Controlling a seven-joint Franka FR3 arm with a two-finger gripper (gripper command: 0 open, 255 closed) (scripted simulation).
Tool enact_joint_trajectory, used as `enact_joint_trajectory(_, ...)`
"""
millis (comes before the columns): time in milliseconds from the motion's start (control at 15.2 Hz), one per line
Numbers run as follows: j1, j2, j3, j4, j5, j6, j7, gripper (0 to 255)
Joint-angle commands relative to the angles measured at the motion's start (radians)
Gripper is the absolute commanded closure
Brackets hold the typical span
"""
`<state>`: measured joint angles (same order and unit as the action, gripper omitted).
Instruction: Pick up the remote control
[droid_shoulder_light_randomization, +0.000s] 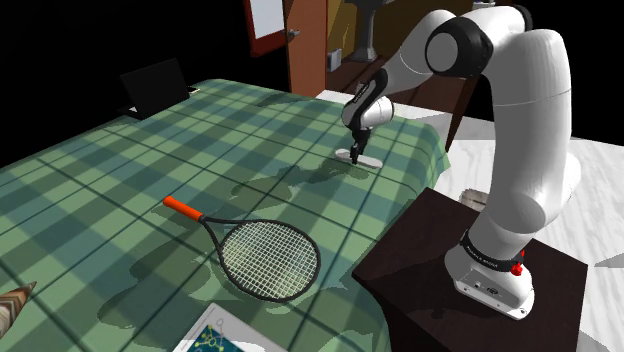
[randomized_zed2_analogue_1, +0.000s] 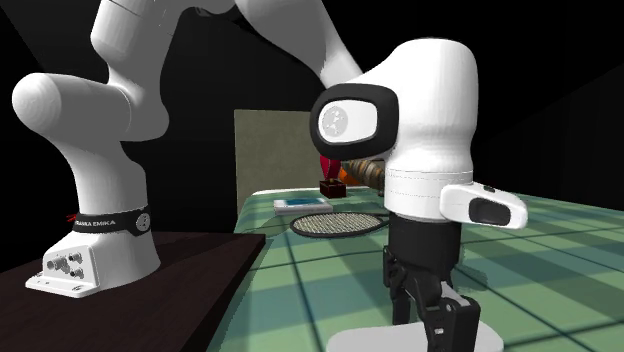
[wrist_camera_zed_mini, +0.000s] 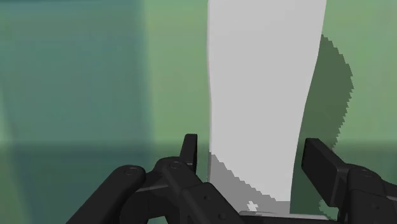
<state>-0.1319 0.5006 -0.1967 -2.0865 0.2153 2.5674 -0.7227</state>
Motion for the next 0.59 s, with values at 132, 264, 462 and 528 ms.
enact_joint_trajectory(132, 0.010, -0.044, -0.012, -0.004, -0.016, -0.039, 0.013, 255)
enact_joint_trajectory(264, 0.014, -0.066, -0.018, -0.006, -0.025, -0.059, 0.019, 255)
enact_joint_trajectory(462, 0.020, -0.098, -0.026, -0.006, -0.038, -0.090, 0.029, 255)
enact_joint_trajectory(528, 0.022, -0.109, -0.029, -0.006, -0.042, -0.100, 0.032, 255)
